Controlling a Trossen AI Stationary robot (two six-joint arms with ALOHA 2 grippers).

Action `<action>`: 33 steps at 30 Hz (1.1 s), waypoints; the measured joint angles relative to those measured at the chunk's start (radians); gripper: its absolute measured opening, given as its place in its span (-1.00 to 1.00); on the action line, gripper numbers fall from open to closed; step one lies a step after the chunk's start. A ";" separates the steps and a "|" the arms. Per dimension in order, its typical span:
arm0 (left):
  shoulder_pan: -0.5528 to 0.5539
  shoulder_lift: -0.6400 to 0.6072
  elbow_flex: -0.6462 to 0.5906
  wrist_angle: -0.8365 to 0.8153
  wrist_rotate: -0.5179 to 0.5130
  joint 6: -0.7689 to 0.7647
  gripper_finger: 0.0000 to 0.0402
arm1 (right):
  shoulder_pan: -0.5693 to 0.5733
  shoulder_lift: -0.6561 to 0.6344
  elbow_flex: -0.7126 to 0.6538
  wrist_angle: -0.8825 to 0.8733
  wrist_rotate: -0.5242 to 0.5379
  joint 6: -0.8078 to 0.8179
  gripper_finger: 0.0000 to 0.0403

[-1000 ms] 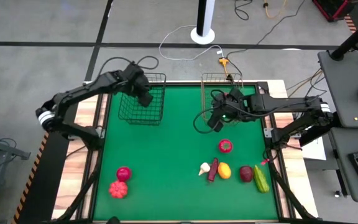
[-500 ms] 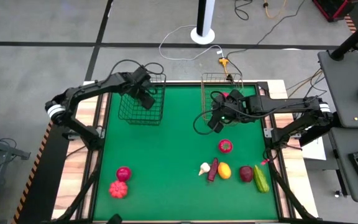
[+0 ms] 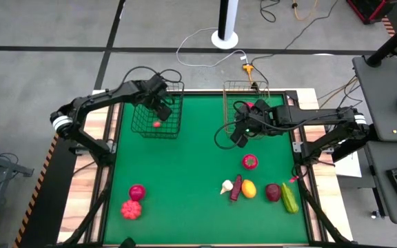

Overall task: Sort produce into baskets
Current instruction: Put the garlic into the gold wire basket

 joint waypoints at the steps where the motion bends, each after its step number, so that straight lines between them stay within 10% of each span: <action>1: -0.011 -0.005 0.000 0.000 0.000 0.001 -0.07 | 0.000 0.000 0.000 0.000 -0.013 -0.005 0.24; 10: -0.293 -0.127 0.000 0.016 -0.104 -0.047 -0.07 | 0.084 0.015 0.000 0.001 -0.224 -0.079 0.24; 22: -0.827 -0.313 0.000 0.056 -0.415 -0.152 -0.07 | 0.355 0.128 0.000 0.010 -0.233 -0.080 0.22; 33: -1.085 -0.335 0.000 0.087 -0.538 -0.256 -0.07 | 0.441 0.341 0.031 0.070 -0.243 -0.093 0.34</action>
